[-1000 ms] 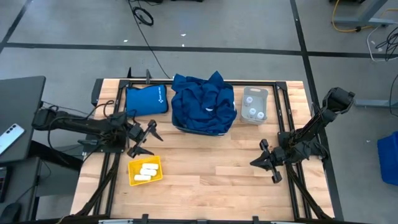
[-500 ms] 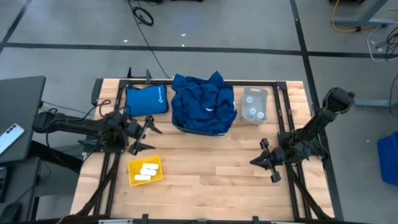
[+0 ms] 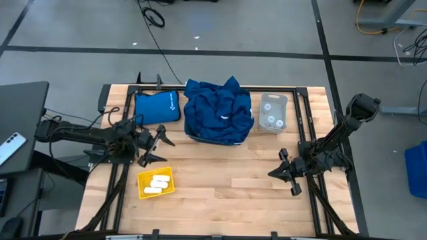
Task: Pick & Place Medicine items
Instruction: Return to Home Position
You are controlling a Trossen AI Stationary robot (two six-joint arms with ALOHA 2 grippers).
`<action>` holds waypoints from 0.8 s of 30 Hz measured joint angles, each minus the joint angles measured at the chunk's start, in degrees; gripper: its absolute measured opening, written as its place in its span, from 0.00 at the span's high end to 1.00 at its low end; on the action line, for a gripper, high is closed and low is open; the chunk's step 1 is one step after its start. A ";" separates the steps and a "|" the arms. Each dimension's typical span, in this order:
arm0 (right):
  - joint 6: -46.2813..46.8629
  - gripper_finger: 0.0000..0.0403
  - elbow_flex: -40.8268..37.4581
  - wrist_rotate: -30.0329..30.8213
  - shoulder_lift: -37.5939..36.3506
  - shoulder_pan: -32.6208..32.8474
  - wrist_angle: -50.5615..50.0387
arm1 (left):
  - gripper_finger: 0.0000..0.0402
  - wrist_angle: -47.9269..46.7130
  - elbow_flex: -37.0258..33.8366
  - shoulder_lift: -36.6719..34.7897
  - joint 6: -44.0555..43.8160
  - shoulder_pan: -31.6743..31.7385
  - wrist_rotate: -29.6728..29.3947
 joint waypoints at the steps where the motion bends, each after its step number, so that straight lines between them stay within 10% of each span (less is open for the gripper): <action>1: 0.02 0.96 0.00 -0.01 0.00 0.00 0.00 | 0.17 -0.09 0.00 -0.06 0.00 0.02 -0.10; 24: 5.79 0.96 0.00 -10.04 0.00 0.00 0.32 | 0.17 -13.00 0.02 -12.26 -0.16 -8.51 -9.85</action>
